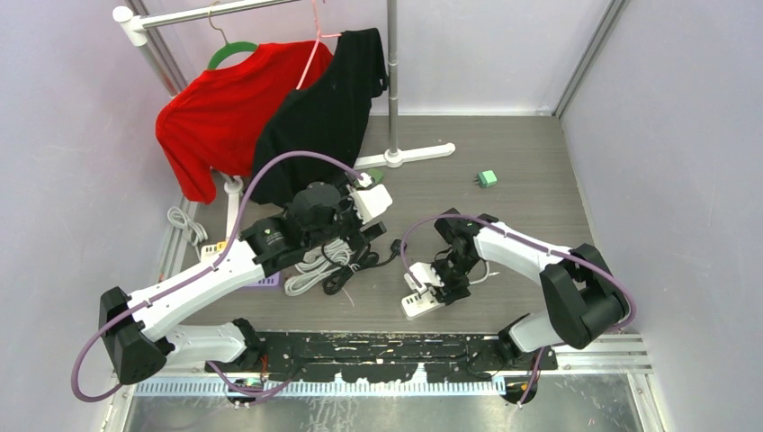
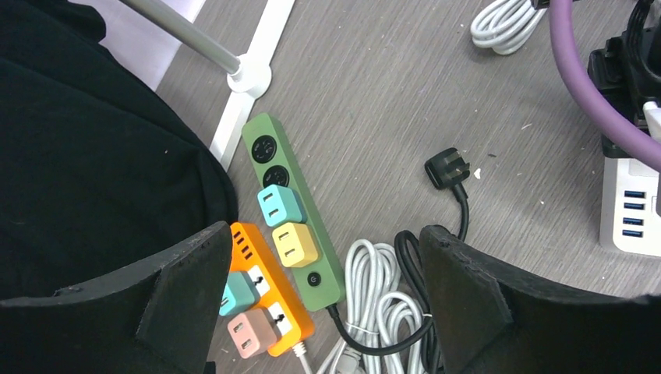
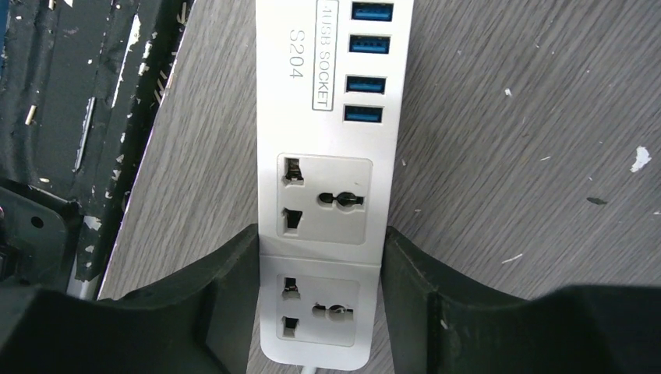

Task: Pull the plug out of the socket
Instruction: Pick up the socket from the center of the board, then place the socket at the center of the board.

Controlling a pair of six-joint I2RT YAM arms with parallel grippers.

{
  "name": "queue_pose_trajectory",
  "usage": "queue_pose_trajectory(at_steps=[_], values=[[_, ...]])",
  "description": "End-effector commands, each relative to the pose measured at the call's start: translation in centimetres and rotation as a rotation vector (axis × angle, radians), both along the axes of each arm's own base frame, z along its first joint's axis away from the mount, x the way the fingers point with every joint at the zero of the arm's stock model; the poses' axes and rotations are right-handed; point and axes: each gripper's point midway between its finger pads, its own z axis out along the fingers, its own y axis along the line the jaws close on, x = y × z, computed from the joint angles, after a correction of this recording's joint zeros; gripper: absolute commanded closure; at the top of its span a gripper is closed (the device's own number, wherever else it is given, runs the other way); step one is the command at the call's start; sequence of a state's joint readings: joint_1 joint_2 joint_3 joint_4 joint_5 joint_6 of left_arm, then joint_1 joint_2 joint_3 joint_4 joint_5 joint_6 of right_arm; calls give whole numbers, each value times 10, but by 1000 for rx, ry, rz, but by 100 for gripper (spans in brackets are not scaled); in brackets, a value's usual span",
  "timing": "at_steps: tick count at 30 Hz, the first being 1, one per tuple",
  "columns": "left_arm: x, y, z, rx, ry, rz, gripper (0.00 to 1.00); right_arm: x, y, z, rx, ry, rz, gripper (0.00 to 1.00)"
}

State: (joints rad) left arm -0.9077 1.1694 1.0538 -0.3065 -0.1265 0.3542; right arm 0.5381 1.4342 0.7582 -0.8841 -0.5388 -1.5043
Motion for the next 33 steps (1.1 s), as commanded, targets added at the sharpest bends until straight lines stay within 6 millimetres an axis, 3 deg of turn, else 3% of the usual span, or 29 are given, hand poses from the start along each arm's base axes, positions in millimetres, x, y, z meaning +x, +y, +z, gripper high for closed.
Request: queue_pose_trajectory(at_steps=[1,8,14,18,24,29,33], values=[[7,4,11,-10,-54,21,12,7,3,4,-2,-18,-8,51],[9,9,11,6,-80,39,12,23,-13,26,52,-6,-132,81],[10,12,12,10,-92,46,12,45,-28,62,200,21,-360,88],[9,12,14,8,-96,46,12,82,-47,88,271,23,-654,94],[8,14,17,2,-103,45,12,174,-108,116,380,-73,-1275,99],[8,16,19,-4,-111,47,12,239,-204,133,442,-384,-1829,99],[8,18,19,1,-123,51,12,273,-261,152,508,-486,-2037,99]])
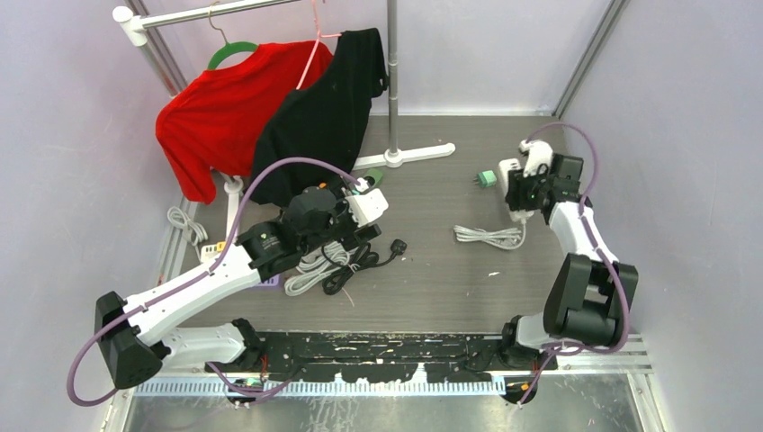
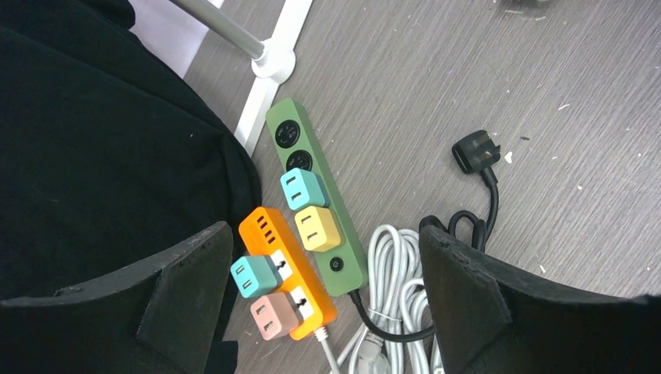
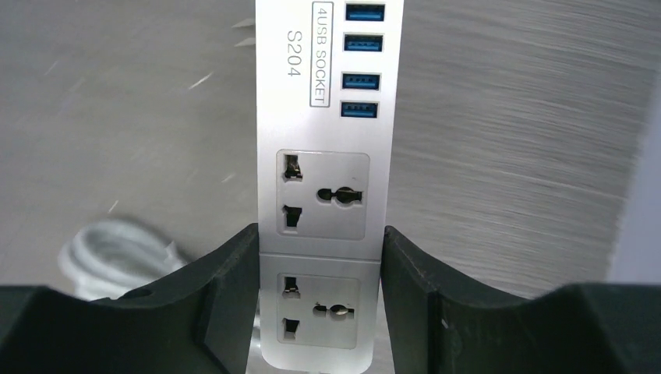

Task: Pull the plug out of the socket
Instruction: Place the socket at the center of the board.

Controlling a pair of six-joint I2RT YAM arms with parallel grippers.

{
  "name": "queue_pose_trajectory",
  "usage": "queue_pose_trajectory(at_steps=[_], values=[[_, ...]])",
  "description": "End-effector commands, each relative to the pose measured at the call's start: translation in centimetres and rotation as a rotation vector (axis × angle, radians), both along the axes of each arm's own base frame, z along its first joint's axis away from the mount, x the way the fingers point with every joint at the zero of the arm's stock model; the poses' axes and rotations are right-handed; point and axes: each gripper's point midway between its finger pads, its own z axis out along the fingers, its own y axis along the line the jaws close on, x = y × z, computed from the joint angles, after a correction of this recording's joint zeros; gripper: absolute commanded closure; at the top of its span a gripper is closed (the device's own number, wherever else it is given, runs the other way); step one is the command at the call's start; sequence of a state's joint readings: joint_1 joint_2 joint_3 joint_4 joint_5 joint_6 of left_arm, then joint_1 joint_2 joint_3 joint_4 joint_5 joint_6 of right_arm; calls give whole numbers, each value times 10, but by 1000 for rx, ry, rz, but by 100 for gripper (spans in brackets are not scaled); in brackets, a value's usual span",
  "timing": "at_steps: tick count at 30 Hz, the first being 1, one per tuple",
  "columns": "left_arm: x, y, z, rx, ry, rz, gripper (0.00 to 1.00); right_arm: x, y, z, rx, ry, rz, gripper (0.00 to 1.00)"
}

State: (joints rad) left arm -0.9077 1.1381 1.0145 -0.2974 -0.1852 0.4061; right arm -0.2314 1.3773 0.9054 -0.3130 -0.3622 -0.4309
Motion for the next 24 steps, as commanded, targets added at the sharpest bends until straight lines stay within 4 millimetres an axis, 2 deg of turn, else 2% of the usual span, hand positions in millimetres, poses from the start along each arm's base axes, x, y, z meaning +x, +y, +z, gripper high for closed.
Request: queue_pose_trajectory(at_steps=[1,6,7,10,12,15,19,21,24], values=[[5,3,21,-43,-74,16,12,75,-80,61,16,-258,-399,99],[5,4,23,-44,-81,18,12,121,-119,70,-79,-253,-446,99],[5,5,22,-42,-81,18,12,125,-121,62,-89,-221,-440,99],[5,4,21,-39,-80,18,12,142,-121,52,-75,-154,-398,99],[6,4,20,-35,-79,18,12,147,-119,28,-55,-91,-383,99],[7,5,17,-24,-80,19,12,157,-123,7,-53,-59,-388,96],[8,4,15,-18,-77,21,12,163,-122,-20,-43,21,-362,81],[8,4,14,-16,-76,21,12,164,-122,-27,-37,40,-358,75],[9,4,12,-10,-74,21,12,163,-122,-34,-41,57,-353,51]])
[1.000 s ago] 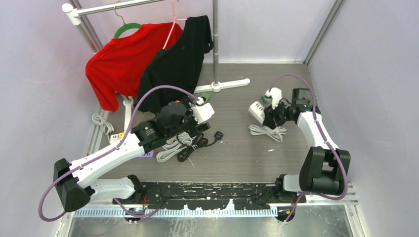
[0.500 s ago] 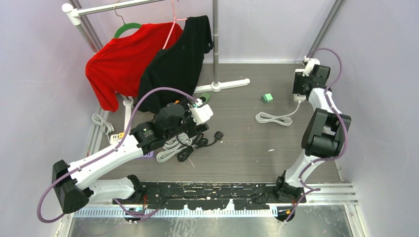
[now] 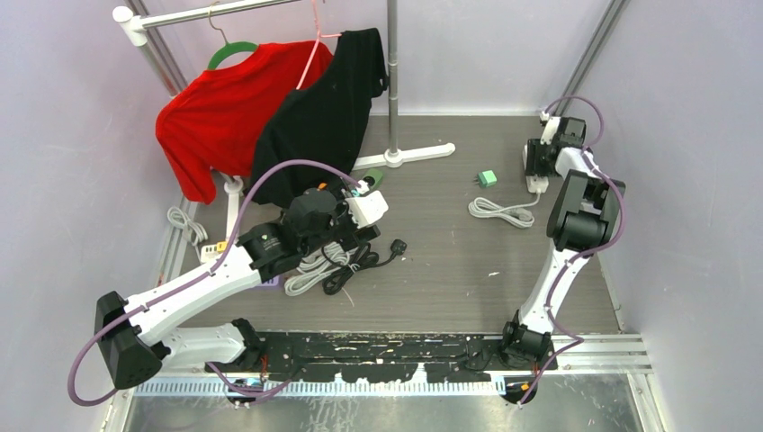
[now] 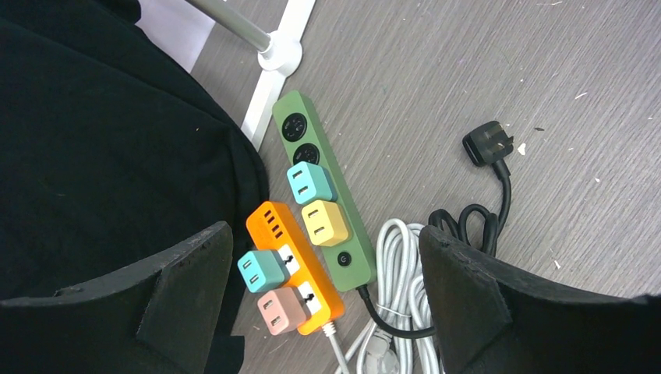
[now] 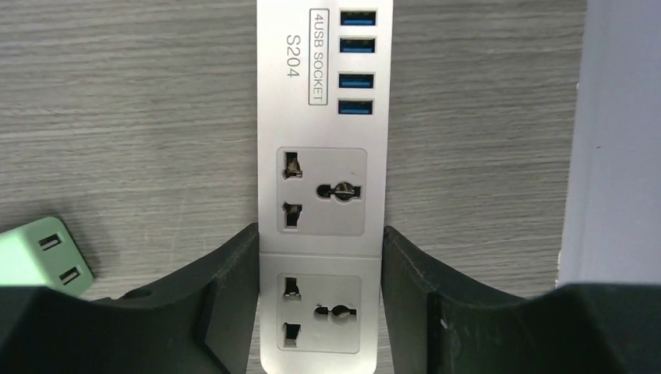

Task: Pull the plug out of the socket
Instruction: Place the socket at the center of the board.

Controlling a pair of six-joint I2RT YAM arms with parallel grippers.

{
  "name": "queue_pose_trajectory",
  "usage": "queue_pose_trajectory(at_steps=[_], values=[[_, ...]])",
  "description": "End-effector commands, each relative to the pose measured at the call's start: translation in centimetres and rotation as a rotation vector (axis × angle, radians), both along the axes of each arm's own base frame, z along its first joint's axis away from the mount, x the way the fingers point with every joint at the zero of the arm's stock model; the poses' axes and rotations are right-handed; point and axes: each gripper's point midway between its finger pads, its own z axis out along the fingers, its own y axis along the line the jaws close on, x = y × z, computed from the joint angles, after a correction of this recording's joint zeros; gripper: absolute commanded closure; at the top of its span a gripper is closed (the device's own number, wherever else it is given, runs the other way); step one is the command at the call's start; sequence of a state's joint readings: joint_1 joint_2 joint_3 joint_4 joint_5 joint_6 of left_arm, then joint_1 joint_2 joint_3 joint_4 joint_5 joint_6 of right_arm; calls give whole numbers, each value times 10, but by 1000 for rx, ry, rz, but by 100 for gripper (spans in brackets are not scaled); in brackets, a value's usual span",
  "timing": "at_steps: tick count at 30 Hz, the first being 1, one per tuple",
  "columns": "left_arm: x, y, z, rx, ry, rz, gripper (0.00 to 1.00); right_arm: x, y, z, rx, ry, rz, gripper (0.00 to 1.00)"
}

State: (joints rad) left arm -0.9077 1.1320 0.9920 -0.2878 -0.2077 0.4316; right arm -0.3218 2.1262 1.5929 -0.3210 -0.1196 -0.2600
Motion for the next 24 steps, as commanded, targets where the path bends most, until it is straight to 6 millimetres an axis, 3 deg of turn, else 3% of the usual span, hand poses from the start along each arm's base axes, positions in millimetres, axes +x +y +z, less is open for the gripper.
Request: queue_pose_trajectory(at_steps=[1,4,8,11,14,17,20,22,24], values=[[7,-2,16,-38,-54,10,12,13,-1,31,-25,-59,29,41],[7,-2,16,-39,-52,8,12,10,-1,37,-32,-60,28,25],[6,-5,13,-46,-36,0,11,-1,3,77,-52,-126,33,17],[3,-9,11,-56,-13,-14,10,-24,23,109,-14,-172,79,16],[1,-14,9,-68,17,-32,9,-59,72,129,145,-203,196,16],[-2,-19,5,-75,47,-46,8,-103,140,143,361,-224,393,16],[-5,-26,2,-92,94,-61,7,-142,201,172,526,-237,557,17],[-6,-31,-1,-113,133,-51,7,-169,235,194,597,-240,638,17],[-9,-37,-5,-147,207,-33,9,-189,254,209,673,-286,700,17]])
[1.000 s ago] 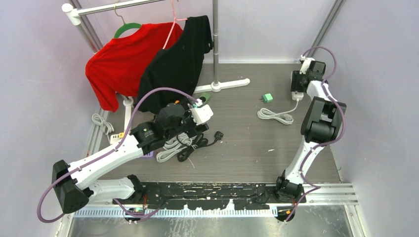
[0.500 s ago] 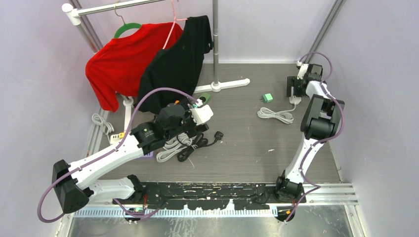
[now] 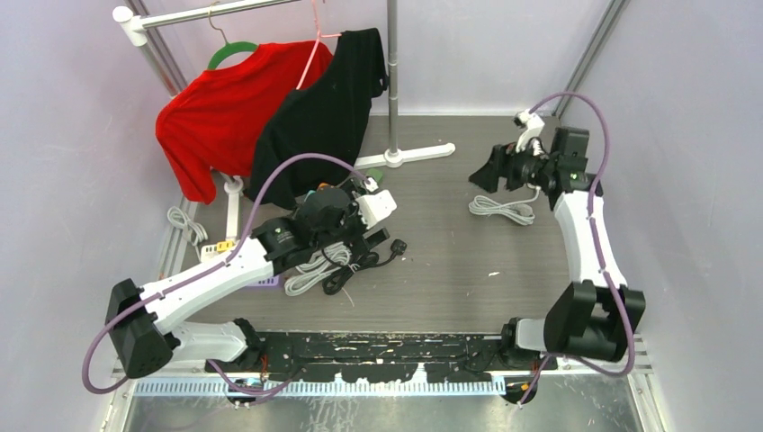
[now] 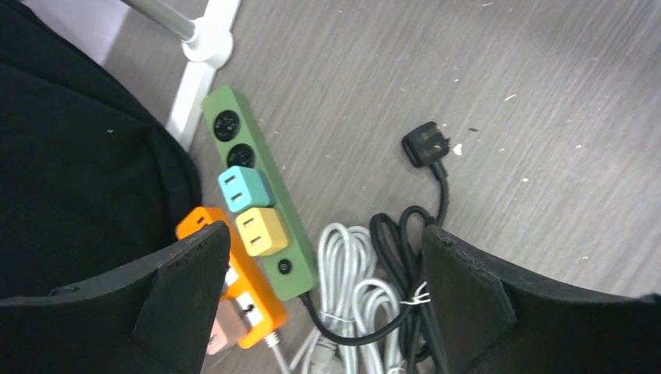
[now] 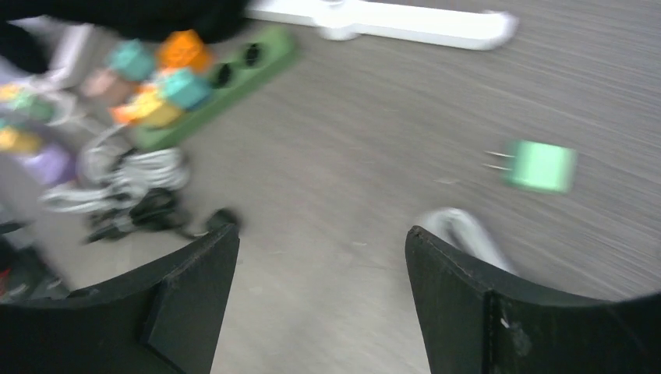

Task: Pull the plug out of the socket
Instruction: Place the socket at the center of the board, then move the socket to the center of the board.

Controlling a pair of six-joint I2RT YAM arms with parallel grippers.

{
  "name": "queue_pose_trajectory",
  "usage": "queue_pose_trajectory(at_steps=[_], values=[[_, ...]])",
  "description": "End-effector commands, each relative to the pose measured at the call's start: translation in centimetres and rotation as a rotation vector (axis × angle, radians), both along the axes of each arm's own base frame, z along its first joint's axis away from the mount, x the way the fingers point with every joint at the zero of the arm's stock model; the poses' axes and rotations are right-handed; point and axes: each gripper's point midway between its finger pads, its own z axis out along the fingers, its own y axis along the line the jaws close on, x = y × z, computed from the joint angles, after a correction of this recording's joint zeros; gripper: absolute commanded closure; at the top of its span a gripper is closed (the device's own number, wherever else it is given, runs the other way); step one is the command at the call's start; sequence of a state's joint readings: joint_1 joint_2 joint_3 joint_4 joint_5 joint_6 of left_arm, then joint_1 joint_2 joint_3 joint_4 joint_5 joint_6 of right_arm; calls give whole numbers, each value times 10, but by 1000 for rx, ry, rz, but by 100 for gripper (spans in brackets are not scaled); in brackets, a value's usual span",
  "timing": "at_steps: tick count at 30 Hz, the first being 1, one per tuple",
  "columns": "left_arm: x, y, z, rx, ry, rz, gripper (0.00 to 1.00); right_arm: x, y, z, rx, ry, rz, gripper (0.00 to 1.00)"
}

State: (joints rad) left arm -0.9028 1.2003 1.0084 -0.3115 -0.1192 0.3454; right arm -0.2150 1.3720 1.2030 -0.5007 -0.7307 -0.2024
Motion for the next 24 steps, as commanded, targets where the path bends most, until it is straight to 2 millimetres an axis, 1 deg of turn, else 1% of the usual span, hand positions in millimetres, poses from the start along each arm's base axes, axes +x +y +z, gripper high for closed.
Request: queue_pose_trajectory(at_steps=[1,3,4,5,7,9,11,13,16,19,23,24], values=[[-6,-25,17,-148,143,25,12,-63,68,31,263,-22,246,17],[-16,-33,18,-238,259,65,19,-79,70,24,253,-106,264,12],[-20,-35,13,-273,318,93,22,-84,67,19,245,-139,255,9],[-24,-35,5,-300,367,123,23,-86,64,18,241,-171,241,8],[-29,-36,-10,-382,433,177,24,-86,59,21,240,-175,225,7],[-32,-30,-22,-462,457,238,24,-86,58,18,228,-155,234,7],[-32,-15,-31,-486,440,298,23,-85,57,12,220,-138,236,7],[-28,2,-37,-468,406,365,21,-85,57,9,227,-118,235,8],[-16,23,-50,-390,366,444,20,-87,61,13,247,-113,251,8],[-1,46,-68,-295,371,523,20,-90,63,17,251,-127,262,8],[16,62,-89,-233,424,570,19,-91,65,20,258,-134,267,8],[21,65,-91,-230,431,575,19,-91,65,19,259,-132,267,8]])
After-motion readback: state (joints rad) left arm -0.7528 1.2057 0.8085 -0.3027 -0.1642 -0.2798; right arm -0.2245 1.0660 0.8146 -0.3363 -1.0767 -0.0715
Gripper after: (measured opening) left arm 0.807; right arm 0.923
